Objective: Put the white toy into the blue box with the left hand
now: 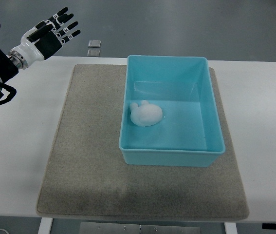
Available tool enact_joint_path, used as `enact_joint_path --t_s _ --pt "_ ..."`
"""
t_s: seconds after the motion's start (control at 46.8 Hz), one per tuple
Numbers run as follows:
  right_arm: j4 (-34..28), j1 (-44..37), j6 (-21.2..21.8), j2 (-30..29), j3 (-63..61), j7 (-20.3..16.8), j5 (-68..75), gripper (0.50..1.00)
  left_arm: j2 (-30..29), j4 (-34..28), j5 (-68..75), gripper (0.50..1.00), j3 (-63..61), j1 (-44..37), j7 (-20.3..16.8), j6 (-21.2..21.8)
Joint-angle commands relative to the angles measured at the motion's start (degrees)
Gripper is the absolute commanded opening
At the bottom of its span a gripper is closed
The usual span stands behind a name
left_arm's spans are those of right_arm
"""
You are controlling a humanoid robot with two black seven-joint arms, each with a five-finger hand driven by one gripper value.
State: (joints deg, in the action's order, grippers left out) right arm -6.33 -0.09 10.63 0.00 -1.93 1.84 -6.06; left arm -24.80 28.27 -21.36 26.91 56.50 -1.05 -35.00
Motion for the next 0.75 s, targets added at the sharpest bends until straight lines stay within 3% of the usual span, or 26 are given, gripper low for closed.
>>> enact_joint_path --t_s 0.0,0.726 --pt "0.0 0.0 0.0 0.0 0.0 0.0 0.0 0.936 -0.1 0.0 -0.1 1.0 0.1 -0.1 0.0 0.0" --pt "0.0 0.1 0.1 0.0 0.0 0.0 0.1 0.936 -0.1 0.6 -0.2 1.0 0.2 -0.4 0.0 0.0"
